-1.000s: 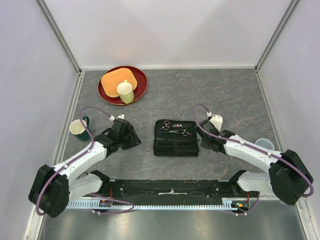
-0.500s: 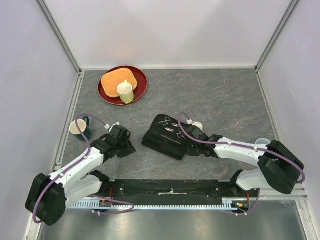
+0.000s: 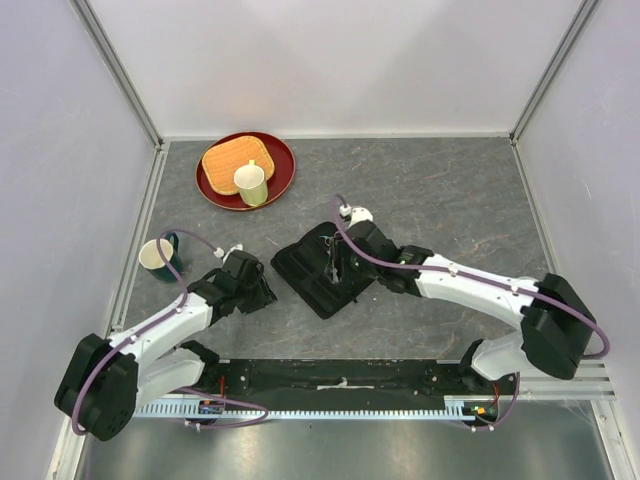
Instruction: Sort the hair-cutting tools
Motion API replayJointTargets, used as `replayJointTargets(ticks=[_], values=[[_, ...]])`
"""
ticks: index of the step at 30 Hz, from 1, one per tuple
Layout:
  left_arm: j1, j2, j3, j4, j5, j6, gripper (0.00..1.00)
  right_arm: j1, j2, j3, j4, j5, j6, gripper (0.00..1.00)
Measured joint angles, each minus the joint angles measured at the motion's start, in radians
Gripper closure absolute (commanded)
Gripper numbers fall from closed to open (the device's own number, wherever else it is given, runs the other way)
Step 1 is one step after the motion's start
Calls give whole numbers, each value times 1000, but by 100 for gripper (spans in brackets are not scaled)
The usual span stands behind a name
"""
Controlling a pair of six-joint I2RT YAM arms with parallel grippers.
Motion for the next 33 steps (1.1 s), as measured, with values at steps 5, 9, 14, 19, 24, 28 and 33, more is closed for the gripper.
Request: replayJointTargets(ticks=[5,9,14,19,24,28,33], values=[[0,62,-4,128,10,0,53,-85,-50,27,-48,160,-46,40],[0,121,-11,263,23,0,53,-222,37,81,-49,233,-63,52],[0,188,-23,414,64,2,53,-340,240,121,-41,245,-62,65],[0,195,-35,473,82,13,49,-359,355,135,-16,184,-57,68],[0,105,-72,491,90,73,42,-354,332,85,35,94,-49,69],[0,111,-57,562,138,141,41,-351,308,47,68,60,-48,69],[0,235,19,621,230,193,39,-301,285,21,68,25,-46,68]])
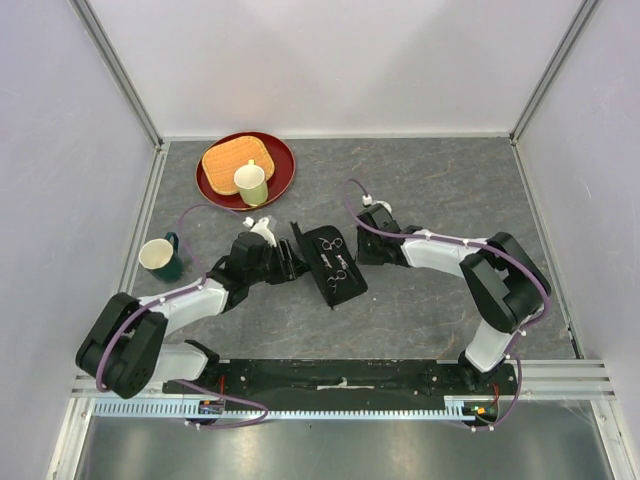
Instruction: Sort the hair-cutting tools
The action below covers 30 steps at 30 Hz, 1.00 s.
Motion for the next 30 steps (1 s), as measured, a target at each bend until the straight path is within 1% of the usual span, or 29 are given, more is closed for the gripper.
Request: replayJointTargets(ticks=[4,7,10,14,17,19,21,25,30], values=[[0,49,20,56,64,9,34,53,-3,-1,-6,-24,2,67],[0,76,42,71,86,10,34,79,-10,-1,-9,-30,8,65],[0,126,85,69,105,13,34,87,-30,-2,-28,-5,21,60],[-1,217,152,43,123,13,34,93,-110,-10,-67,75,31,54],[-1,249,183,13,124,13,37,93,-224,-21,-93,140,30,53],[-1,262,201,-11,124,13,40,91,-291,-26,-99,152,17,53],[-1,277,218,-33,124,13,40,95,-357,-32,-100,139,-6,53],[-1,302,241,-50,130,10,40,133,-421,-68,-87,64,-41,52],[1,338,273,-70,151,-6,40,257,-430,-173,-53,-51,-37,50]])
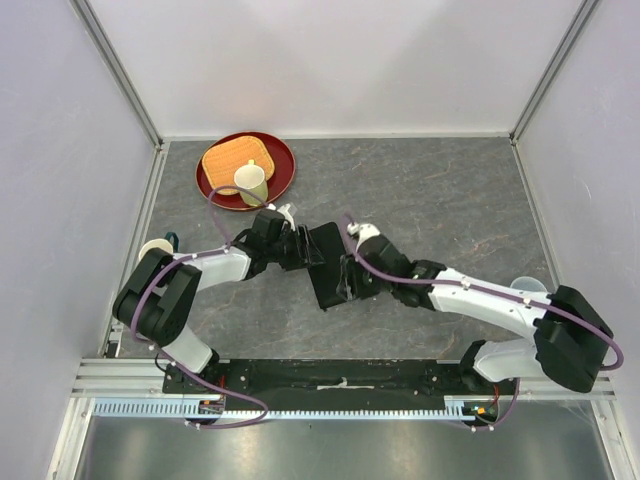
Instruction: Sort the hair-cutting tools
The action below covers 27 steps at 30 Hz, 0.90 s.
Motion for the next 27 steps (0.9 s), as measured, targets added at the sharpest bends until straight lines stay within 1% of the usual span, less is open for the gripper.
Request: replayJointTargets(ticks=[5,8,14,18,24,26,27], values=[[7,25,34,-45,14,-9,42,125,61,-16,18,-41,16,49],[8,30,40,-55,14,-11,44,169,117,-16,50,-57,31,49],[9,30,40,-61,10,-13,46,180,243,-16,108,-73,66,49],[9,30,40,-63,6,-16,46,180,287,-5,138,-66,82,50],[9,30,40,-66,1,-23,46,185,315,14,157,-23,110,55],[9,30,40,-65,0,-26,46,188,315,14,156,-10,122,57],[9,30,39,-65,0,-28,47,189,316,14,155,-4,126,60]])
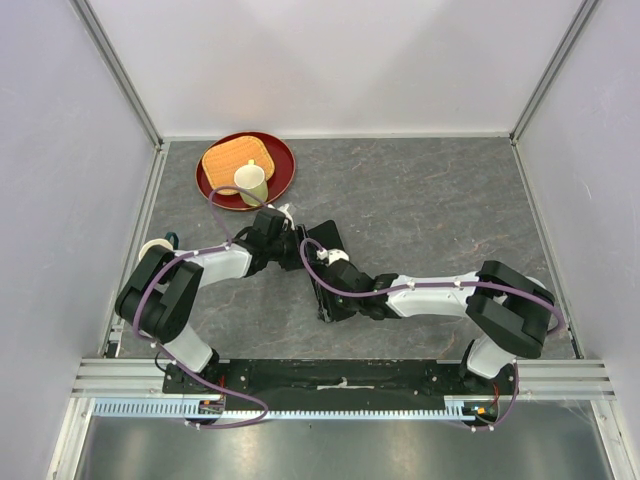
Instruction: Sort the hair-cutting tools
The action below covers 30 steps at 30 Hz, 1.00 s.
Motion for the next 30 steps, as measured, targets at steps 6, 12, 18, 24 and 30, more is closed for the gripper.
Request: replayJointTargets(ticks=[6,12,18,24,30], values=[[0,-1,-11,18,-2,-18,47,3,4,3,-16,53,60,64],[1,-5,-30,49,-5,-45,47,10,-3,-14,15,79,130,60],[1,-4,-31,51,-7,-55,47,12,-10,-46,68,97,196,71],[1,-3,-32,52,-9,-61,47,14,-13,-63,81,124,230,97],[1,-5,-36,59,-10,-63,44,20,-14,-67,97,129,219,100]])
